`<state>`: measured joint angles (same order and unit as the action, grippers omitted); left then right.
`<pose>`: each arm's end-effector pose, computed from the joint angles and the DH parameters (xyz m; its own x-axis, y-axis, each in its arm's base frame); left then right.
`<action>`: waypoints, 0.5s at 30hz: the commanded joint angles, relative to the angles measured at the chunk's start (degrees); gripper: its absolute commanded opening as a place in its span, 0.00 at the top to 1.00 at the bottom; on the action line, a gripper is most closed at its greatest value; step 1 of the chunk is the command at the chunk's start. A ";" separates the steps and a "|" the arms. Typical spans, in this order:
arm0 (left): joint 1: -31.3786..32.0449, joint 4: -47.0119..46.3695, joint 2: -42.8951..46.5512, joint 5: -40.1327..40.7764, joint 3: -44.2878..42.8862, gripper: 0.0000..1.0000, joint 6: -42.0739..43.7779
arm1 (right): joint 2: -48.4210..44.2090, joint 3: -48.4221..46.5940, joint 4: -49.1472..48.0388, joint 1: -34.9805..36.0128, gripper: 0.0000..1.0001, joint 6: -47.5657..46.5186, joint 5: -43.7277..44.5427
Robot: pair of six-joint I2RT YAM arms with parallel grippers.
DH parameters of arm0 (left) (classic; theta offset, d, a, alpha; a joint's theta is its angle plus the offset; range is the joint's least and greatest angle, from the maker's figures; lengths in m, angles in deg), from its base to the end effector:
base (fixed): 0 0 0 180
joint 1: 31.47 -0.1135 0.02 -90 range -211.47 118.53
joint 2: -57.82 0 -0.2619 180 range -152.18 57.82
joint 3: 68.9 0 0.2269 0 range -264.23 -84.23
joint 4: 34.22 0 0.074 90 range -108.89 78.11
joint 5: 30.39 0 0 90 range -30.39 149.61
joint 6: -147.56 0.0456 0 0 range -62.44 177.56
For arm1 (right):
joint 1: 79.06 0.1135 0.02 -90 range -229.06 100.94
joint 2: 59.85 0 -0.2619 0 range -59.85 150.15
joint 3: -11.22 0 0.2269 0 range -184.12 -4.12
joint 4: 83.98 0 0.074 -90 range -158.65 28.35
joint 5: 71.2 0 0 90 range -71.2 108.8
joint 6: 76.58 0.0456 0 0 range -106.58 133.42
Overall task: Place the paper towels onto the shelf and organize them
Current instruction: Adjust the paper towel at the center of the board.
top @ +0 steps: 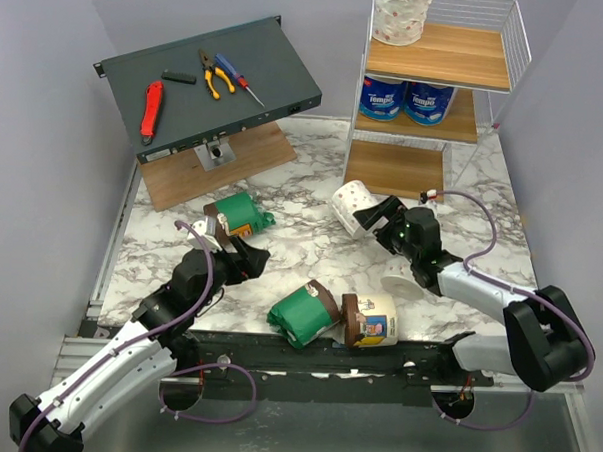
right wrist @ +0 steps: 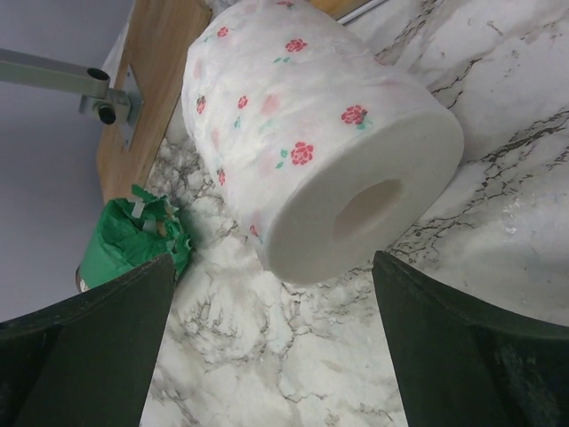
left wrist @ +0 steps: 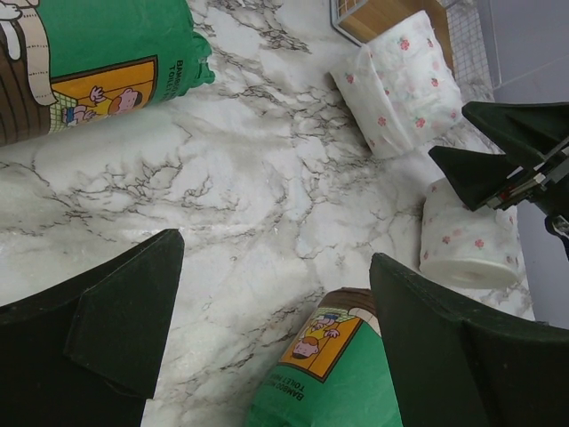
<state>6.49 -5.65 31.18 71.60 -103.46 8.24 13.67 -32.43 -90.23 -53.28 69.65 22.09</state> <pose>0.1017 -0.0673 0.2204 -0.5213 -0.5342 -0.6655 0.0814 0.7452 -0.6619 0.2280 0.1072 0.2037 -0.5221 0.6695 -0.5284 0.0849 0.6573 0.7489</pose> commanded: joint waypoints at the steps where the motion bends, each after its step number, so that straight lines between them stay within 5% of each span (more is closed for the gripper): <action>1: -0.11 1.01 1.13 1.50 -0.60 0.11 -0.12 | 2.52 1.19 -5.39 -0.03 0.06 1.77 -0.55; 15: -0.09 1.83 2.45 1.63 0.11 0.11 -0.73 | 6.42 0.45 -8.34 -0.43 0.10 0.06 2.14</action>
<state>6.49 -4.89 33.09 72.06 -103.46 7.98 18.19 -31.80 -96.81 -53.28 70.70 22.20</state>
